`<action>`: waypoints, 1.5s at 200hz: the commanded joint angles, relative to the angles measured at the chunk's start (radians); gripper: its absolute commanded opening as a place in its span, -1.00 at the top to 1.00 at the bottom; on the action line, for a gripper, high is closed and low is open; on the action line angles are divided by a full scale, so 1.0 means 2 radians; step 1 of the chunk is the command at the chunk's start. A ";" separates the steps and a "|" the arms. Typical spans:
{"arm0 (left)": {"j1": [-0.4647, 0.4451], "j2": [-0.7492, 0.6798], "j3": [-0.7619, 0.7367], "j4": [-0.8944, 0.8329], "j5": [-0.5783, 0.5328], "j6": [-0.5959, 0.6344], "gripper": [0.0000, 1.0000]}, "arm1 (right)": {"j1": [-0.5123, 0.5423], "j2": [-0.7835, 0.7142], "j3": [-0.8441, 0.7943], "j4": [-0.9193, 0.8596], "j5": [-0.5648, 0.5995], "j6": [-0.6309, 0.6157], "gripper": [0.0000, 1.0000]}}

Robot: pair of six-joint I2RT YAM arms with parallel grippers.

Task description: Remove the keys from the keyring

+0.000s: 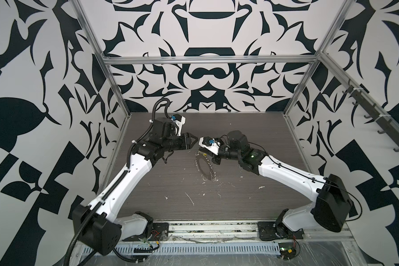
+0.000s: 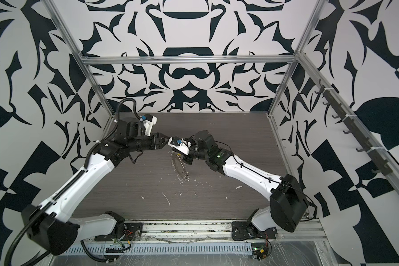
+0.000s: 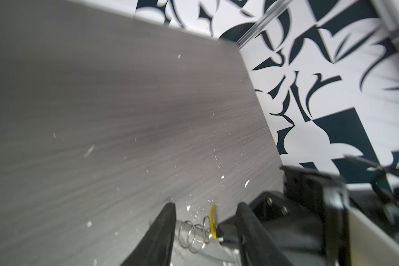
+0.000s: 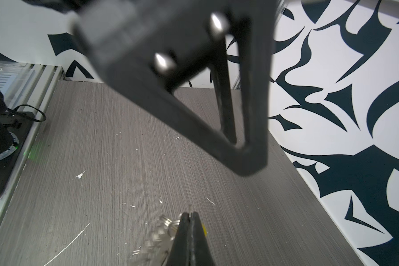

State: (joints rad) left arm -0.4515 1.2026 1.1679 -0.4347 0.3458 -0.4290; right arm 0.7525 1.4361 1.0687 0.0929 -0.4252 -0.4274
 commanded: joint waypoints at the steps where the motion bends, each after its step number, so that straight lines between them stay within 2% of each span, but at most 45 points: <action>1: 0.002 -0.049 -0.039 0.052 0.022 0.107 0.06 | -0.006 -0.031 0.012 0.025 -0.019 0.014 1.00; 24: 0.002 -0.090 -0.089 0.092 0.066 0.173 0.20 | -0.016 -0.035 0.008 0.038 -0.041 0.049 1.00; 47: 0.001 -0.119 -0.131 0.139 0.076 0.181 0.41 | -0.019 -0.032 0.007 0.044 -0.049 0.071 1.00; 107: 0.001 -0.137 -0.207 0.229 0.174 0.209 0.54 | -0.020 -0.036 -0.002 0.055 -0.046 0.099 1.00; 158: -0.002 -0.128 -0.235 0.268 0.184 0.236 0.82 | -0.021 -0.062 -0.019 0.066 -0.057 0.114 1.00; 186: -0.005 -0.112 -0.230 0.273 0.186 0.238 0.89 | -0.021 -0.068 -0.024 0.075 -0.062 0.122 1.00; 256: -0.004 -0.111 -0.227 0.274 0.165 0.274 0.93 | -0.025 -0.065 -0.021 0.095 -0.073 0.126 1.00; 300: -0.008 -0.096 -0.217 0.285 0.191 0.250 0.93 | -0.026 -0.070 -0.023 0.101 -0.080 0.139 1.00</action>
State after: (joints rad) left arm -0.4587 0.9947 0.7082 0.0978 0.6857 0.0883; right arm 0.7036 1.3285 1.0172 0.2081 -0.5579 -0.1791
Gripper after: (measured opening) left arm 0.049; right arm 0.042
